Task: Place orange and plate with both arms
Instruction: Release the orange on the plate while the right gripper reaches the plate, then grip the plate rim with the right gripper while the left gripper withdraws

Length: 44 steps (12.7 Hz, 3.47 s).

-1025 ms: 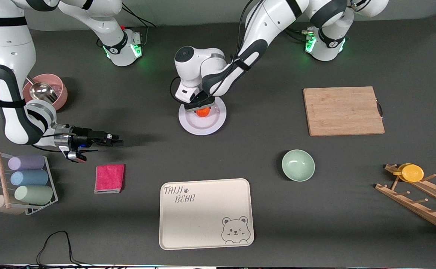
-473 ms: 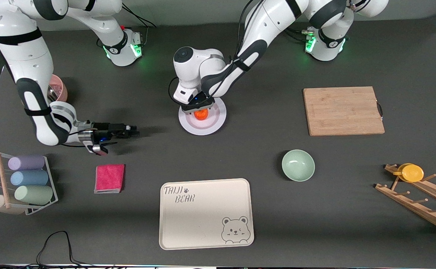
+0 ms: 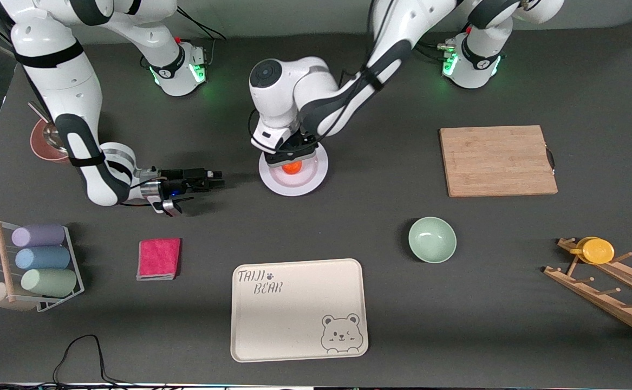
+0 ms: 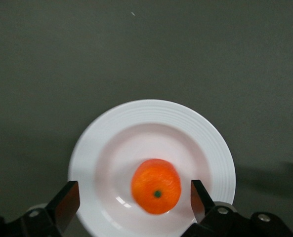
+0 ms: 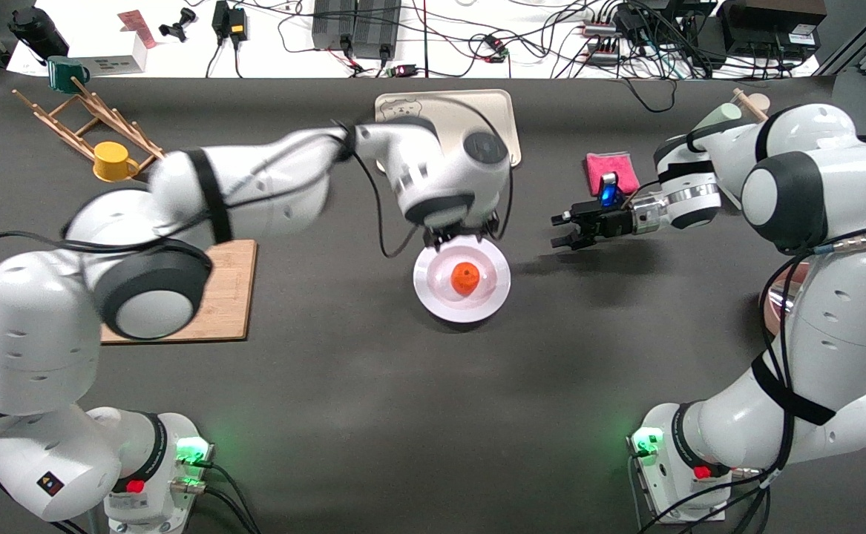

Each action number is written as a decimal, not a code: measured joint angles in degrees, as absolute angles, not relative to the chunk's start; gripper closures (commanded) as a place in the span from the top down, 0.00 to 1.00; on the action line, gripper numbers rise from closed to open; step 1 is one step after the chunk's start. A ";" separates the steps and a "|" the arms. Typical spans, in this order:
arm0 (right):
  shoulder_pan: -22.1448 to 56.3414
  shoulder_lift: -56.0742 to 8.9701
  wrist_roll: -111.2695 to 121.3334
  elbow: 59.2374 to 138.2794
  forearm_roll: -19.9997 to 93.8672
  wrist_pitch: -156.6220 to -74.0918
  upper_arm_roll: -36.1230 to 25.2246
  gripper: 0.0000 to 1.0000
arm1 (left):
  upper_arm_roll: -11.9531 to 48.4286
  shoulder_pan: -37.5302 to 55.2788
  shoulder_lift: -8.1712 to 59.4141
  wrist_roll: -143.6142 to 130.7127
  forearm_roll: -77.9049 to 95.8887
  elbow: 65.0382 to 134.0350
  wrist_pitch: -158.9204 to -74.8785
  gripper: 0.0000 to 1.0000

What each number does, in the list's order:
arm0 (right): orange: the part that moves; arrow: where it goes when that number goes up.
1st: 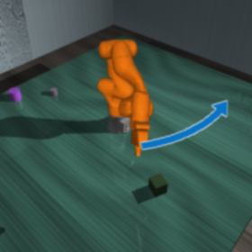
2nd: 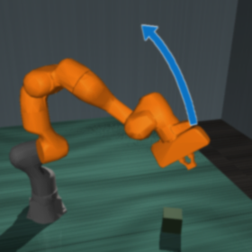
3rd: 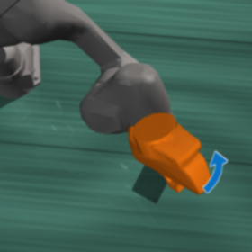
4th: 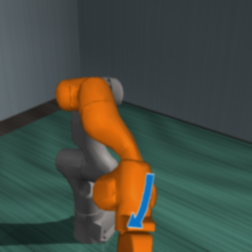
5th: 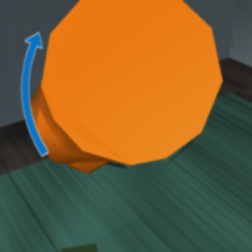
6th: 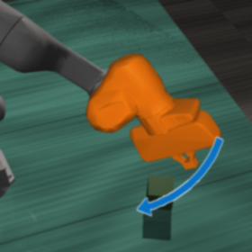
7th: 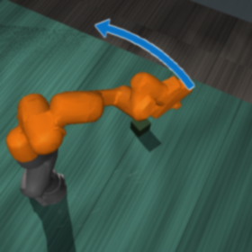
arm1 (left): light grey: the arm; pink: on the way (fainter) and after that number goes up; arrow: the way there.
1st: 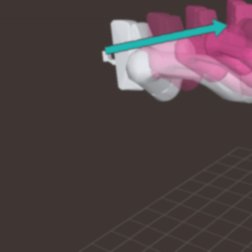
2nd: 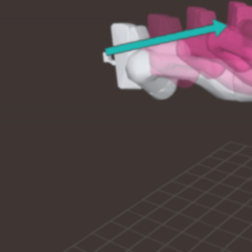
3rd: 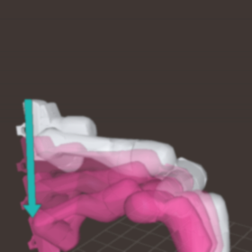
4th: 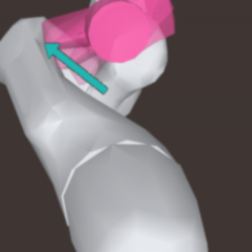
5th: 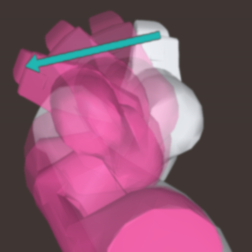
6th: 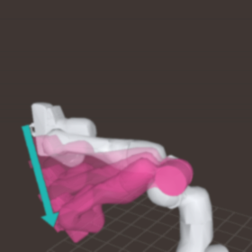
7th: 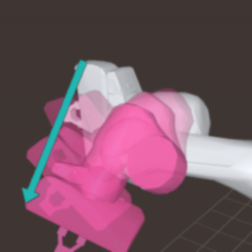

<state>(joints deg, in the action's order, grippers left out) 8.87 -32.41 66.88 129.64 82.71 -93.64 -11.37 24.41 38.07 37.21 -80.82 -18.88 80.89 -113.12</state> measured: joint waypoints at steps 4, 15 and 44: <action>14.63 -33.27 71.86 131.24 90.96 -94.39 -11.38 1.00 | 24.35 26.42 22.42 -65.05 -7.77 82.00 -100.00 1.00; 21.62 -36.53 81.03 132.57 102.56 -94.55 -11.50 0.95 | 23.41 -13.48 3.24 -20.24 0.42 86.72 -85.10 1.00; 26.04 -34.25 99.65 137.03 104.68 -101.19 -12.99 0.00 | -1.26 2.06 2.17 -4.33 1.16 87.93 -89.80 1.00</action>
<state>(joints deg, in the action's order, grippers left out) 26.04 -34.25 99.65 137.03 104.68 -101.19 -12.99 -1.26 2.06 2.17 -4.33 1.16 87.93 -89.80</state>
